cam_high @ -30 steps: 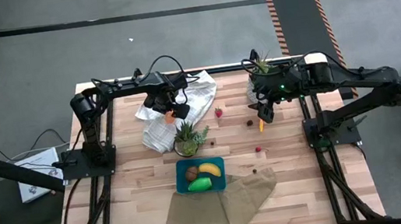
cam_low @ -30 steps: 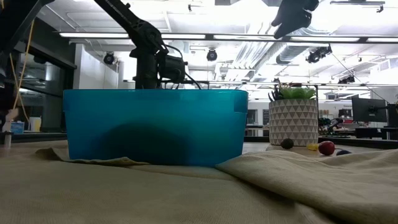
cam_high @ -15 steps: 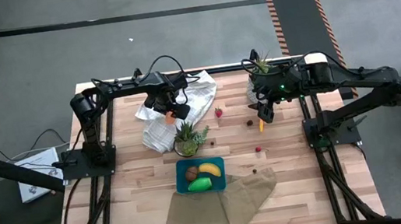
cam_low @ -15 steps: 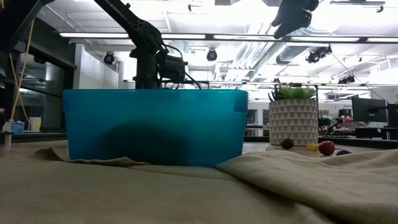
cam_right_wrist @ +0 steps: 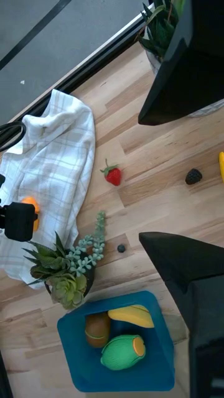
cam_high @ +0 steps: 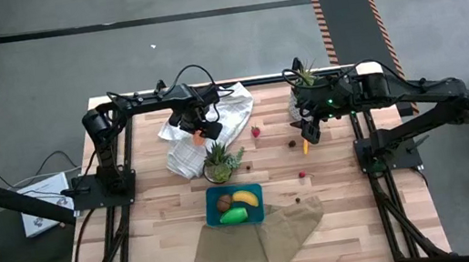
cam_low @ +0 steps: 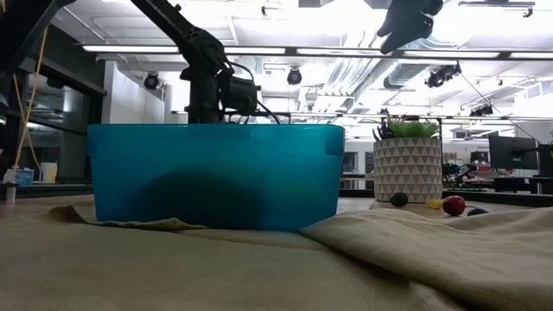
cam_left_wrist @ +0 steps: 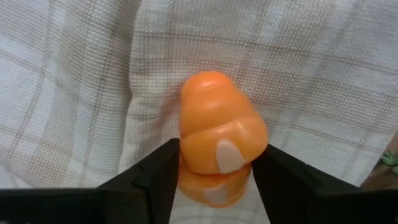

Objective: Pick and placing Produce into tupperware
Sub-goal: Put the pumpkin into the blue bin

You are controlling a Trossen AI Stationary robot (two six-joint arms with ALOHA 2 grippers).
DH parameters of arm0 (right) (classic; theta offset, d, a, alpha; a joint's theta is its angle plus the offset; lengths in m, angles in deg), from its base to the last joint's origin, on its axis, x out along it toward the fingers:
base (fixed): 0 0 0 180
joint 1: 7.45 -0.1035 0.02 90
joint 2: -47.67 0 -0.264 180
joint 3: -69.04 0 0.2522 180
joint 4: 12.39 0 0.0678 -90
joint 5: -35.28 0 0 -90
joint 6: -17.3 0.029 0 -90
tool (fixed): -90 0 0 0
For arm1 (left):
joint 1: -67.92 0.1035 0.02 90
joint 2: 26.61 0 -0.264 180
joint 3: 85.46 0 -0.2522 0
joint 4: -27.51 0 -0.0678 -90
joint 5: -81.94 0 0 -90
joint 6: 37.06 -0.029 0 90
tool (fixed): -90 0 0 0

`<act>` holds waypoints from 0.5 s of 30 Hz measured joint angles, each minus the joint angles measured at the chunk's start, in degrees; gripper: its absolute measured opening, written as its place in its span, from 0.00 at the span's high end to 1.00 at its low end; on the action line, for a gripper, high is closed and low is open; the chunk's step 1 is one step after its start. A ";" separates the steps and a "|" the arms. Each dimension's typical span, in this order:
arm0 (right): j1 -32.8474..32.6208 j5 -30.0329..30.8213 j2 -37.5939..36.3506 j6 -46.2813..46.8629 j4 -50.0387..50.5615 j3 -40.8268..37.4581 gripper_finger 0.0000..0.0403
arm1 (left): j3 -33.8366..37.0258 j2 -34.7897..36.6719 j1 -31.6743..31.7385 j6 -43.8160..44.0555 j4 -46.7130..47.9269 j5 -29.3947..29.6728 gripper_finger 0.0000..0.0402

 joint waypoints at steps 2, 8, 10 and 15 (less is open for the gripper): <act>0.01 0.00 0.00 0.00 0.00 0.00 0.29 | 0.00 0.00 0.00 0.00 0.00 0.00 0.54; 0.00 0.00 0.00 0.00 0.01 0.00 0.29 | 0.00 0.00 0.00 0.00 0.00 0.00 0.57; 0.00 0.00 0.00 0.00 0.01 0.00 0.29 | 0.00 0.00 0.00 0.00 0.00 0.00 0.57; 0.01 0.00 0.01 -0.02 -0.01 0.00 0.29 | 0.00 0.00 0.00 0.00 0.00 0.00 0.58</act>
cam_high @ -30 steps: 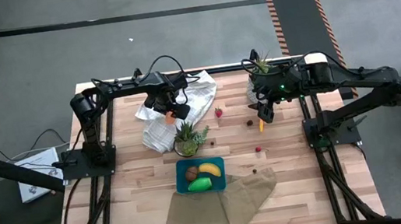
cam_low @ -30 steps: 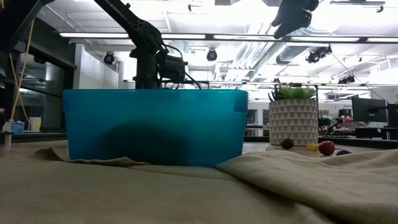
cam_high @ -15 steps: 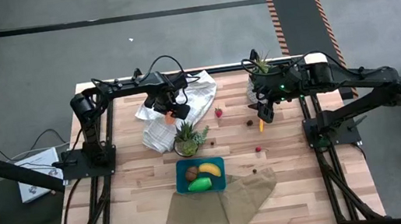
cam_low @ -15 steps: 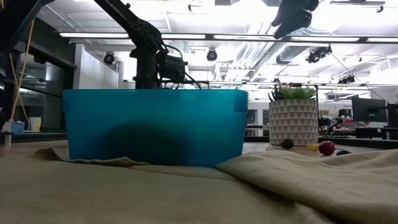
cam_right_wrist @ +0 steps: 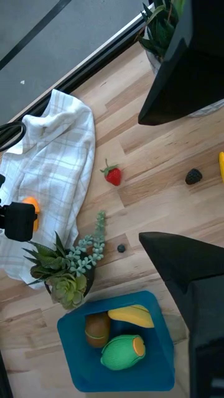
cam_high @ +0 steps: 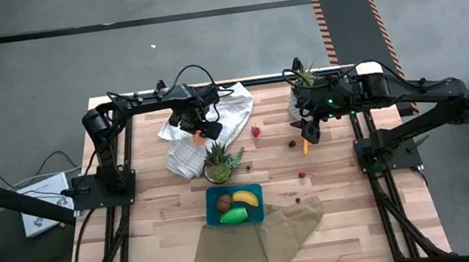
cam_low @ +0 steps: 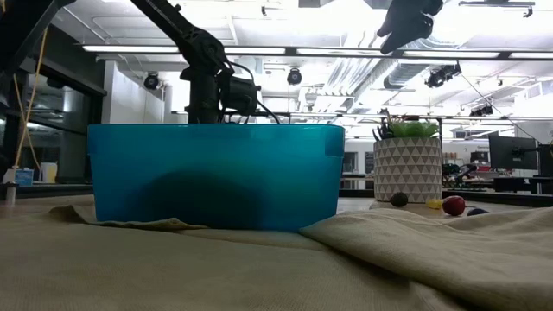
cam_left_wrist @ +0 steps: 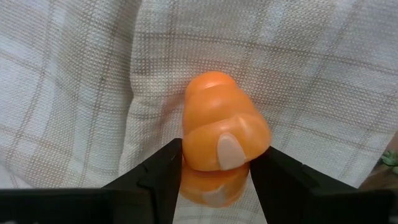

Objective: Pick and placing Produce into tupperware
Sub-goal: Put the pumpkin into the blue bin

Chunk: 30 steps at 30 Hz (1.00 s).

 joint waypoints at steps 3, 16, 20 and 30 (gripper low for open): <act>-0.01 0.00 0.01 0.00 -0.01 0.00 0.29 | -0.04 0.00 0.00 0.00 0.15 0.00 0.58; -0.01 0.00 0.01 -0.61 -0.40 0.02 0.29 | -8.76 0.00 0.00 -3.04 3.98 0.25 0.60; -0.01 0.00 0.01 -0.61 -0.40 0.02 0.29 | -11.50 0.00 0.00 -3.72 5.23 1.38 0.60; -0.01 0.00 0.01 -0.63 -0.38 0.02 0.29 | -13.03 0.02 0.00 -3.67 7.64 2.16 0.57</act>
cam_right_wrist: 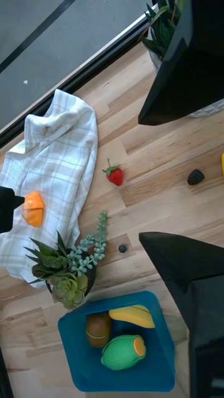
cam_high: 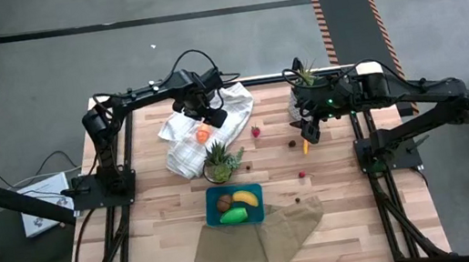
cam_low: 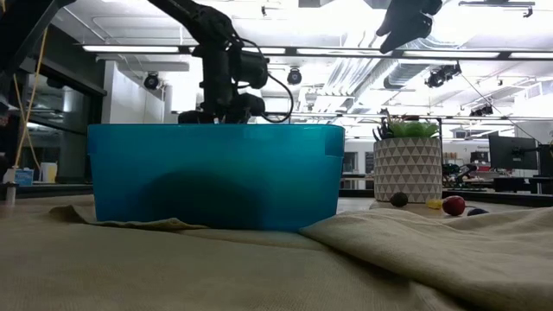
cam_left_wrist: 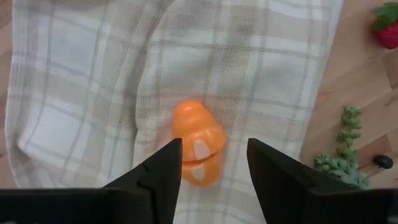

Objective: Pick and placing Produce into tupperware
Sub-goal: Put the pumpkin into the blue bin

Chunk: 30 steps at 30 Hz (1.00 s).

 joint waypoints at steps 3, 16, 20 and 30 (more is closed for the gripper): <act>0.02 0.00 0.00 0.00 -0.02 0.00 0.29 | 0.09 0.00 0.01 0.50 0.13 0.09 0.54; 0.02 0.00 0.00 -0.02 -0.50 0.00 0.29 | 0.17 -0.81 0.04 4.09 -0.68 1.22 0.43; 0.00 -0.02 0.00 -0.01 -0.55 0.00 0.29 | 0.18 -2.66 0.00 4.17 -0.99 0.83 0.43; 0.00 -0.01 0.00 0.09 -0.41 0.02 0.29 | 0.15 -5.33 0.00 5.24 0.94 0.55 0.43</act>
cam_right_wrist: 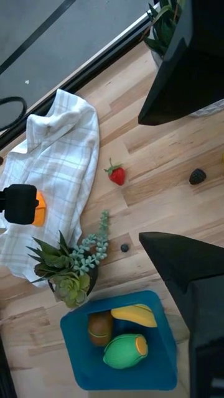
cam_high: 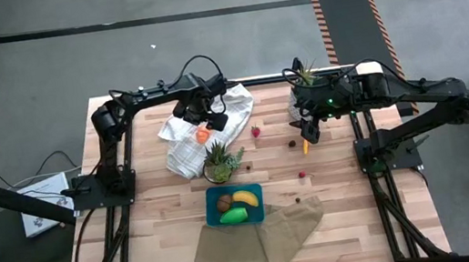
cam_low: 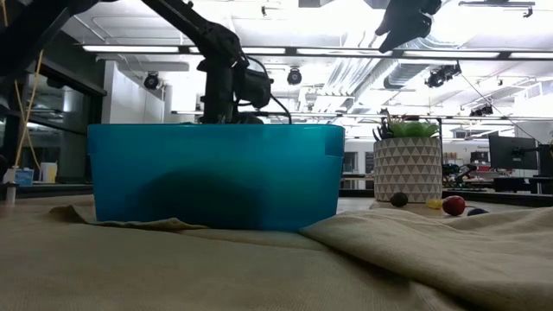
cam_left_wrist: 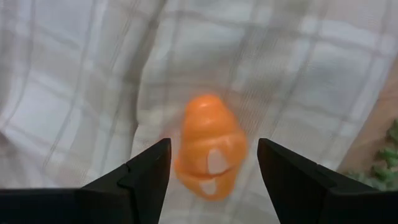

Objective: Pick and placing Produce into tupperware
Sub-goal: Put the pumpkin into the blue bin

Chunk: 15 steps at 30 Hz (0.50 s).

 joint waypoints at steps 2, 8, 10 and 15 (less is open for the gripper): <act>0.00 -0.01 0.00 0.00 0.00 0.00 0.29 | 0.04 -0.46 0.00 0.00 0.32 -0.27 0.43; 0.00 -0.01 0.00 -0.04 0.00 -0.01 0.29 | 0.02 -1.88 0.00 -0.04 0.75 -1.22 0.43; 0.00 -0.01 0.00 -0.04 0.02 -0.02 0.29 | 0.04 -2.31 0.00 -0.04 0.66 -1.44 0.43; 0.00 0.01 0.00 -0.04 0.04 0.00 0.29 | 0.03 -2.56 0.00 -0.07 0.26 -1.45 0.43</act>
